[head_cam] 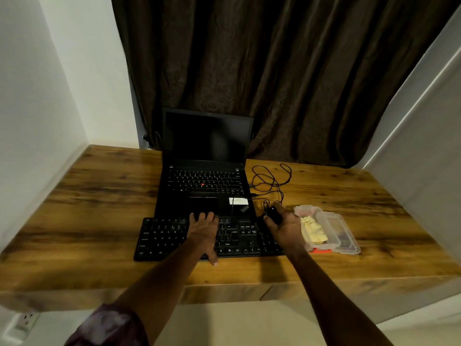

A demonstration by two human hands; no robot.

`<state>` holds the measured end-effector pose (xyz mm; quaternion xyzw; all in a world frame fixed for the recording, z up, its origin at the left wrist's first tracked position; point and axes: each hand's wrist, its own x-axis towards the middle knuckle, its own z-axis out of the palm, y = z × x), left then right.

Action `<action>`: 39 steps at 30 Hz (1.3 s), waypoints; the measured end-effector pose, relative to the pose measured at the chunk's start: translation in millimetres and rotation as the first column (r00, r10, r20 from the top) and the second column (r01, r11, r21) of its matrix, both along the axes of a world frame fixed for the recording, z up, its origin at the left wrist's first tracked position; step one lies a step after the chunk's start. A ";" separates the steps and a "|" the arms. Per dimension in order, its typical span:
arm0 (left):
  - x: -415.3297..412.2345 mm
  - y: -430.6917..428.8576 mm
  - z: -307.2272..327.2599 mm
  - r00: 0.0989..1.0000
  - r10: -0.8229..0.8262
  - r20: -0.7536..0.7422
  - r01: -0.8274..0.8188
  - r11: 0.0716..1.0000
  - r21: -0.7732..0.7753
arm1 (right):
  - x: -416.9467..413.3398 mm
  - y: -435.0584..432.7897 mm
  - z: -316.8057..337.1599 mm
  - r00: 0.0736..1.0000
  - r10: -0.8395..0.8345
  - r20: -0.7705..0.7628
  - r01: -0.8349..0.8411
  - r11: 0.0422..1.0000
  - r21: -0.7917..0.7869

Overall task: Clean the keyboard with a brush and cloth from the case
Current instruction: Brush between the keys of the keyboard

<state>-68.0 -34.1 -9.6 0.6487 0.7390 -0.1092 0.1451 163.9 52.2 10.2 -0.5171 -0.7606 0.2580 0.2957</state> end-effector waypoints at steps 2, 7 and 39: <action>0.1 -0.1 0.5 1.000 0.002 0.003 -0.002 1.000 -0.009 | 2.0 -1.1 3.1 0.999 -0.008 -0.040 0.008 1.000 -0.006; 1.1 -1.2 2.5 1.000 0.000 0.003 0.000 1.000 -0.008 | 34.1 4.5 1.5 0.997 -0.078 -0.014 0.079 0.994 0.074; 2.3 -2.9 2.0 1.000 -0.008 -0.025 0.008 1.000 0.013 | 28.3 32.8 18.7 0.905 0.330 0.269 -0.268 0.932 -0.242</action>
